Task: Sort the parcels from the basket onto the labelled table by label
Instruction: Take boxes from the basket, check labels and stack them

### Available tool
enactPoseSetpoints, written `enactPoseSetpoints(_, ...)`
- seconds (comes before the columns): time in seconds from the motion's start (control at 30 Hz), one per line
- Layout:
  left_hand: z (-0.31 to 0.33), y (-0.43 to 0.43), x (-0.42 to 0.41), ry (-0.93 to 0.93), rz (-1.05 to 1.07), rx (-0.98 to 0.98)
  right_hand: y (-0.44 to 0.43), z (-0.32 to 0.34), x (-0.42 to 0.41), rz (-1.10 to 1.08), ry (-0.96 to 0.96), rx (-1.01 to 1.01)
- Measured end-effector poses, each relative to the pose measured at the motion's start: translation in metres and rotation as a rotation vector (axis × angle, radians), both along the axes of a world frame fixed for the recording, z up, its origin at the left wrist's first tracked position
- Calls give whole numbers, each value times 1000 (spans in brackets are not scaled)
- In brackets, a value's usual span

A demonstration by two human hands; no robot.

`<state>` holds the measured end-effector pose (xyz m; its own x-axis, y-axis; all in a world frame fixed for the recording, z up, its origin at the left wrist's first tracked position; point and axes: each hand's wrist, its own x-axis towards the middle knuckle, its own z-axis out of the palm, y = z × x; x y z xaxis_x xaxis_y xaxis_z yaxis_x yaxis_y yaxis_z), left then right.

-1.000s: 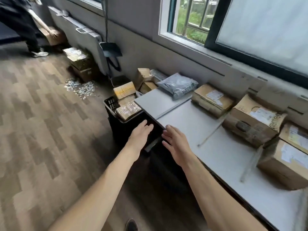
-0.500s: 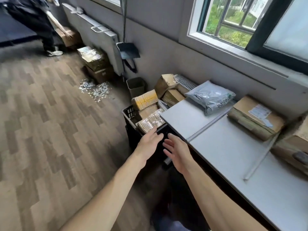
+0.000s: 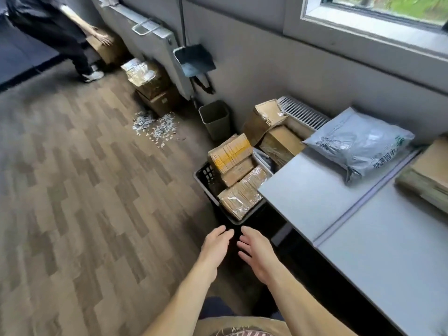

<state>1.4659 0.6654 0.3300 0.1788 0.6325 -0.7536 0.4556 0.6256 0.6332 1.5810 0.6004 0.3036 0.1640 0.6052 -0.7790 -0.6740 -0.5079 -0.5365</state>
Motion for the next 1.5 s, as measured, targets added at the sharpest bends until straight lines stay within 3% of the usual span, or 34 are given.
enactPoseSetpoints(0.37, -66, 115, 27, 64, -65, -155, 67, -52, 26, -173, -27, -236)
enactPoseSetpoints(0.53, -101, 189, 36, 125, -212, -232, 102, -72, 19, -309, -97, -403)
enactPoseSetpoints(0.73, -135, 267, 63, 232, -482, -179, 146, -67, 12, -185, -282, -559)
enactPoseSetpoints(1.0, -202, 288, 85, 185, -820, -358, 180, -96, 19, -28, -325, -609)
enactPoseSetpoints(1.13, -225, 292, 83, 156, -852, -420, 188, -118, 29, -30, -284, -596)
enactPoseSetpoints(1.33, -241, 288, 97, 215, -923, -337, 187, -124, 45, -144, -189, -572)
enactPoseSetpoints(1.5, -238, 290, 94, 223, -918, -336, 179, -111, 39, -156, -224, -541)
